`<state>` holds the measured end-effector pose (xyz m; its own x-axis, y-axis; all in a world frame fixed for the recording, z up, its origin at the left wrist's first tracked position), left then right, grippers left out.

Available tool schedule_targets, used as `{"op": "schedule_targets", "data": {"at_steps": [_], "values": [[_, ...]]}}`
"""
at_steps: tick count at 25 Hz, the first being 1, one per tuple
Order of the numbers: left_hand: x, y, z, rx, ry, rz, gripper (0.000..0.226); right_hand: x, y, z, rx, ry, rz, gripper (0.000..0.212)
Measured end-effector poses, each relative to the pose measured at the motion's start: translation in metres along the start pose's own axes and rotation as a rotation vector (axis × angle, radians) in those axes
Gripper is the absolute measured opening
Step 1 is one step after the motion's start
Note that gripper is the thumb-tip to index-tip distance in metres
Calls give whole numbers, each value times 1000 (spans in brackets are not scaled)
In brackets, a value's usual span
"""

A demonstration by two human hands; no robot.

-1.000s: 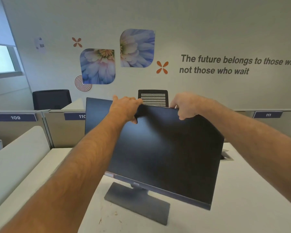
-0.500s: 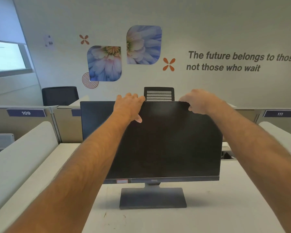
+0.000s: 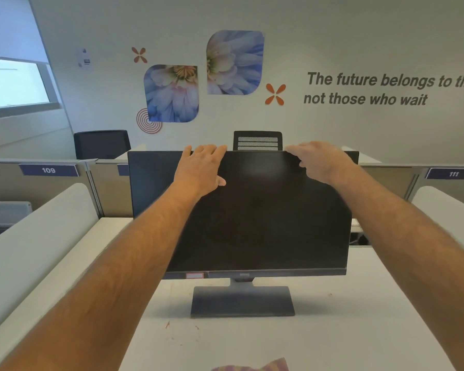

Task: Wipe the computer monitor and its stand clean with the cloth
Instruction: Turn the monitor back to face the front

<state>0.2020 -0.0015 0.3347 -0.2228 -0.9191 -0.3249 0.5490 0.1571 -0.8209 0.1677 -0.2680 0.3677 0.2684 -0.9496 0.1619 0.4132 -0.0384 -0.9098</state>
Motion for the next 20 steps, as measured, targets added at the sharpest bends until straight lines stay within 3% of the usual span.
{"op": "schedule_targets", "data": {"at_steps": [3,5,7,9,12,14,17,20], "values": [[0,12,-24,84,-34,-89,86,-13,29,-30,333,-41,-24,49],[6,16,-45,135,-42,-167,84,-39,56,-60,504,-107,138,41],[22,25,-74,136,-15,-284,77,-75,87,-98,548,-226,361,27],[44,41,-108,-41,1,-458,63,-111,116,-134,324,-202,574,19],[81,80,-172,-514,14,-591,44,-144,167,-176,-326,112,823,20],[100,107,-216,-745,28,-568,48,-155,196,-200,-595,176,900,24],[121,142,-270,-1008,70,-516,62,-164,217,-223,-778,120,888,28],[134,153,-299,-1128,0,-590,57,-164,222,-233,-826,131,928,32]]}}
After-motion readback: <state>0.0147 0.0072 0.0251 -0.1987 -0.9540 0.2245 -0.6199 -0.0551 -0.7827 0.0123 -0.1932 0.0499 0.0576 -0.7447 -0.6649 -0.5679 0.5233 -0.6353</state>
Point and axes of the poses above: each hand's wrist, its own z-axis towards the middle knuckle, its own y-axis out of the palm, x = y × z, the point moved 2 cm from there along z, towards the middle knuckle, and after that the axes turned 12 degrees about z, right-handed, at the moved point
